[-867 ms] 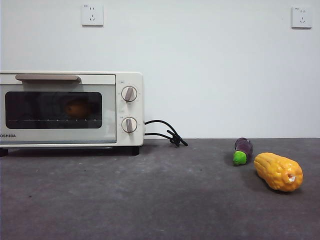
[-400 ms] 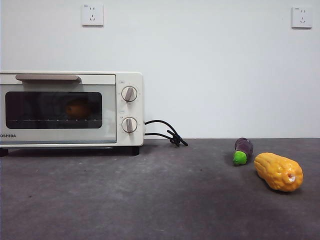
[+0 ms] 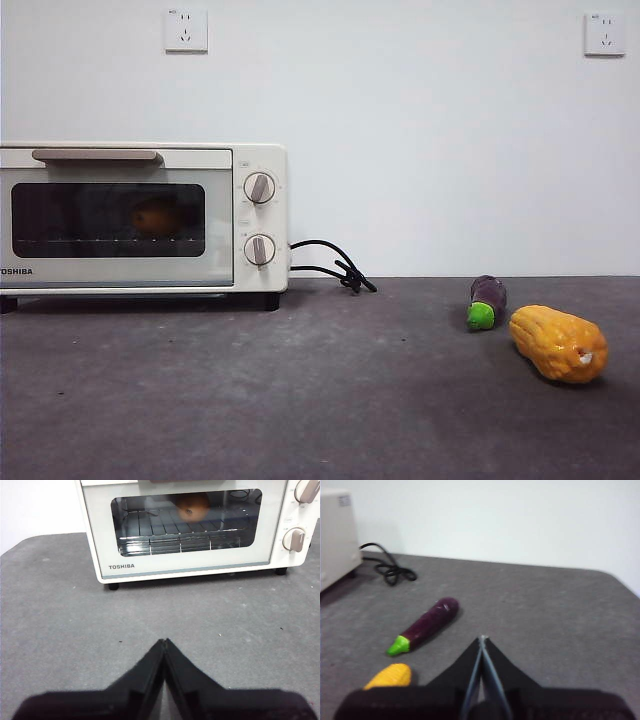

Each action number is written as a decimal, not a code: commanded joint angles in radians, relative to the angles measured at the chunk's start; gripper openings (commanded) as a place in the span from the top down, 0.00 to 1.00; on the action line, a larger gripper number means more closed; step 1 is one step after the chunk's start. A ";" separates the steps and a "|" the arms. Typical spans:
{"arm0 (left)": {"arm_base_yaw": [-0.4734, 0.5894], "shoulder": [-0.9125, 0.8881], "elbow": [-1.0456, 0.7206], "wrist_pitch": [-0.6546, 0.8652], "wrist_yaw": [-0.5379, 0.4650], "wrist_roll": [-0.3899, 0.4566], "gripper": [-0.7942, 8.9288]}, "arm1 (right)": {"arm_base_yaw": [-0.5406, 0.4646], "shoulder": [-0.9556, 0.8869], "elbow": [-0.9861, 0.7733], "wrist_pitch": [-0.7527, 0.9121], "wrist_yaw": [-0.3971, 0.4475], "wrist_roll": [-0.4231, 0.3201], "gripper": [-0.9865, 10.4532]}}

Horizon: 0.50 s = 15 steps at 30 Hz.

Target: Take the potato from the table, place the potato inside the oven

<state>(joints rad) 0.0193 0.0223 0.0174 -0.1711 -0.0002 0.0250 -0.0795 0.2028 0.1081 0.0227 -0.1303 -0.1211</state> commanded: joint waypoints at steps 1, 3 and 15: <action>0.002 0.000 -0.010 0.007 0.004 -0.007 0.92 | -0.001 -0.021 -0.040 0.005 0.004 -0.011 0.91; 0.002 0.000 -0.010 0.007 0.004 -0.007 0.92 | -0.001 -0.024 -0.060 0.003 -0.001 -0.010 0.91; 0.002 0.000 -0.010 0.007 0.004 -0.007 0.92 | -0.001 -0.079 -0.095 -0.141 0.029 -0.010 0.91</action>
<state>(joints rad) 0.0193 0.0223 0.0174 -0.1715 -0.0002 0.0250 -0.0795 0.1284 0.0238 -0.1158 -0.1074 -0.1276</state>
